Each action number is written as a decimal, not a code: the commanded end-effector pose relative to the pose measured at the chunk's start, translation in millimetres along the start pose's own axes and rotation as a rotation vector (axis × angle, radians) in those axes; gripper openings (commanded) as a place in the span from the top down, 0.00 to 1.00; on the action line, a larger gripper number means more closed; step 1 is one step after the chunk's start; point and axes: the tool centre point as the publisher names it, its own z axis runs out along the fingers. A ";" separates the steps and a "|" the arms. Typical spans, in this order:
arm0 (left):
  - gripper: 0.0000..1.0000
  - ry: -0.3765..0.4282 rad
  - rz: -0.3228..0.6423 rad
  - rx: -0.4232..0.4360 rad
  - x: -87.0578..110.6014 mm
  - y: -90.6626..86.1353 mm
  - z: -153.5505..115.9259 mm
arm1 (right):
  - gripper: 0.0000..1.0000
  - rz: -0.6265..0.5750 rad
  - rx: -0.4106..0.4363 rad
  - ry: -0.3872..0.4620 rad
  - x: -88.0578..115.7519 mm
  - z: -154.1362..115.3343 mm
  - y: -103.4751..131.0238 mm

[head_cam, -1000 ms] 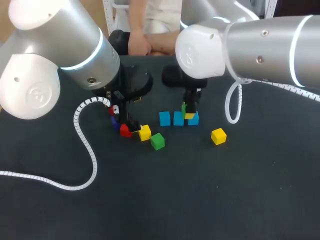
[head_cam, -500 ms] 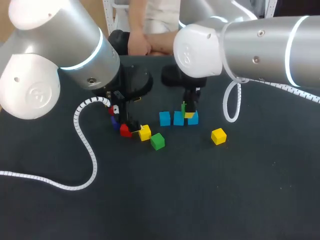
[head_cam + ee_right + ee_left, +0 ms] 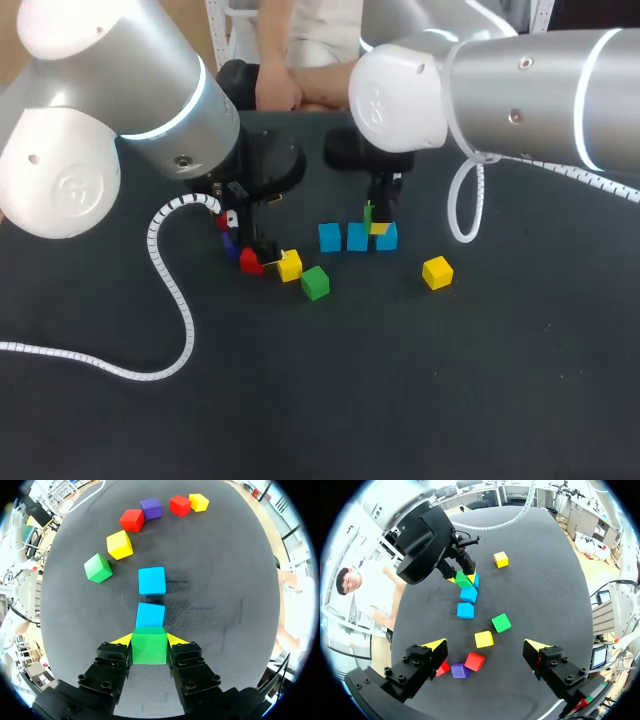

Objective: Place the blue cubes, place green cubes on the blue cubes, place the yellow cubes on the green cubes, then place the red cubes on the yellow cubes, and place purple cube on the red cubes.

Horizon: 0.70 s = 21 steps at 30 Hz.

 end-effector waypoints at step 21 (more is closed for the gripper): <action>0.00 0.002 0.001 0.004 -0.5 1.5 0.4 | 1.00 -0.001 0.007 0.026 -1.3 5.6 1.9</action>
